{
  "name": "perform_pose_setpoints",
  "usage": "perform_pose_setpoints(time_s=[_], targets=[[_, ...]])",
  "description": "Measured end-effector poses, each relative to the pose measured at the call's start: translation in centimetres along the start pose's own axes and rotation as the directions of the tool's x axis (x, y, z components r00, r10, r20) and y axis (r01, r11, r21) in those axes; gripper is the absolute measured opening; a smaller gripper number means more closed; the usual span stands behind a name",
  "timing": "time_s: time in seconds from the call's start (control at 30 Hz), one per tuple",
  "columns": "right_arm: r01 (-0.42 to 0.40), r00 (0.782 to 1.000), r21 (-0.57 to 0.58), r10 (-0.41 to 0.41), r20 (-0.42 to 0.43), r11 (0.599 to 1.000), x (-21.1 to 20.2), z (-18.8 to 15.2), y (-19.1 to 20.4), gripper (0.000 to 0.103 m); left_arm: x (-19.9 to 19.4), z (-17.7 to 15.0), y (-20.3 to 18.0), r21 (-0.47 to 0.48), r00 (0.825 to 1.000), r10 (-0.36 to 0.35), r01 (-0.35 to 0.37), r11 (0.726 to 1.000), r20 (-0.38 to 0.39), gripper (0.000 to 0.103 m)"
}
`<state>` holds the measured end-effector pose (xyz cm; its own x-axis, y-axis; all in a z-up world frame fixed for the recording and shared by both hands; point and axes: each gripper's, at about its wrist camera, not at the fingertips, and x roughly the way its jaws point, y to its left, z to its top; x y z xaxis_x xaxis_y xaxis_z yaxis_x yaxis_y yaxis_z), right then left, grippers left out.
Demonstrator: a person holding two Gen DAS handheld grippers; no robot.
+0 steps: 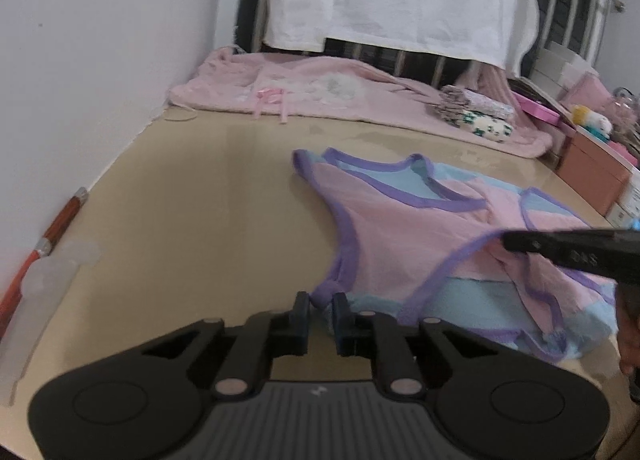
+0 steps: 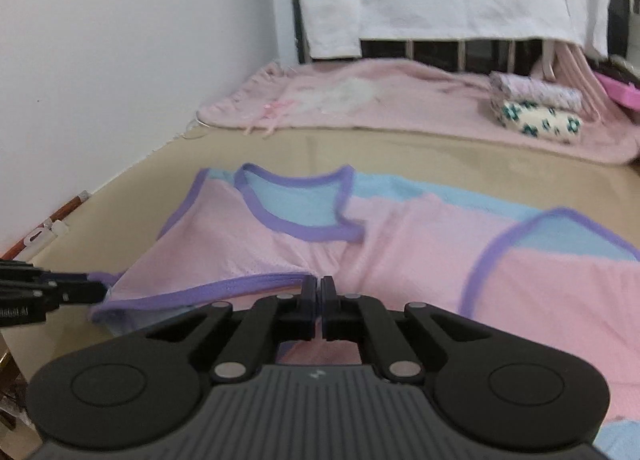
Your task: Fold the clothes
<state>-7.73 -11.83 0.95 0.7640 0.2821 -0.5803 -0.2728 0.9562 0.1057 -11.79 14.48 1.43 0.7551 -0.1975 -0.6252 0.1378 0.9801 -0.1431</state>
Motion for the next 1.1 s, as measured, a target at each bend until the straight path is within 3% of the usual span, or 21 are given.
perform_pose_setpoints(time_s=[0.1,0.2,0.23,0.33,0.37,0.43,0.53,0.57,0.63,0.77,0.87,0.93,1.0,1.1], targets=[[-0.071,0.997,-0.007,0.071,0.020,0.997,-0.8,0.8,-0.5,0.010,-1.7,0.7,-1.1,0.019,0.996,-0.036,0.034,0.999,0.079,0.024],[-0.090,0.995,-0.071,0.093,0.047,0.993,-0.2,3.2,-0.1,0.041,-1.8,1.7,-4.3,0.148,0.987,-0.118,0.102,0.984,0.106,0.038],[-0.097,0.994,-0.101,0.102,0.046,0.990,0.4,4.1,0.1,0.048,-1.2,1.9,-5.4,0.190,0.986,-0.137,0.117,0.975,0.094,0.038],[-0.168,0.985,-0.175,0.158,-0.069,0.970,5.2,6.4,0.2,0.046,2.1,2.1,-8.1,0.290,0.990,-0.138,0.130,0.948,0.009,0.036],[-0.186,0.979,-0.186,0.167,-0.117,0.965,6.6,6.9,0.2,0.040,3.0,2.1,-8.5,0.299,0.992,-0.122,0.122,0.947,-0.017,0.030],[-0.224,0.966,-0.204,0.188,-0.180,0.953,8.4,7.3,0.3,0.039,4.1,2.0,-8.9,0.295,0.993,-0.113,0.120,0.948,-0.041,0.030],[-0.256,0.950,-0.190,0.211,-0.230,0.948,9.4,8.0,0.0,0.002,5.0,2.1,-10.0,0.335,0.997,-0.073,0.080,0.939,-0.035,0.030],[-0.279,0.945,-0.151,0.243,-0.218,0.949,9.0,8.3,-0.5,0.002,5.3,2.0,-10.3,0.353,0.998,-0.062,0.068,0.933,-0.030,0.030],[-0.309,0.940,-0.076,0.292,-0.177,0.948,7.9,9.0,-1.9,0.002,5.8,2.0,-10.5,0.353,0.997,-0.064,0.072,0.933,-0.035,0.005],[-0.342,0.931,0.040,0.344,-0.119,0.939,5.9,9.8,-5.2,0.002,5.4,1.8,-10.3,0.330,0.995,-0.101,0.100,0.939,-0.013,0.003],[-0.309,0.940,0.070,0.315,-0.129,0.949,5.5,9.4,-6.7,0.002,4.6,1.9,-10.3,0.314,0.993,-0.119,0.109,0.943,0.012,0.003],[-0.296,0.940,0.103,0.308,-0.144,0.950,5.8,9.1,-7.5,0.003,4.4,2.0,-10.4,0.318,0.992,-0.128,0.118,0.941,0.012,0.004],[-0.276,0.945,0.111,0.291,-0.148,0.955,5.8,8.7,-8.1,0.008,4.3,1.9,-10.5,0.323,0.994,-0.111,0.105,0.941,-0.001,0.020],[-0.258,0.953,0.083,0.268,-0.144,0.962,5.0,8.1,-8.6,0.011,2.6,1.9,-10.6,0.235,0.983,-0.184,0.177,0.956,0.006,0.042]])
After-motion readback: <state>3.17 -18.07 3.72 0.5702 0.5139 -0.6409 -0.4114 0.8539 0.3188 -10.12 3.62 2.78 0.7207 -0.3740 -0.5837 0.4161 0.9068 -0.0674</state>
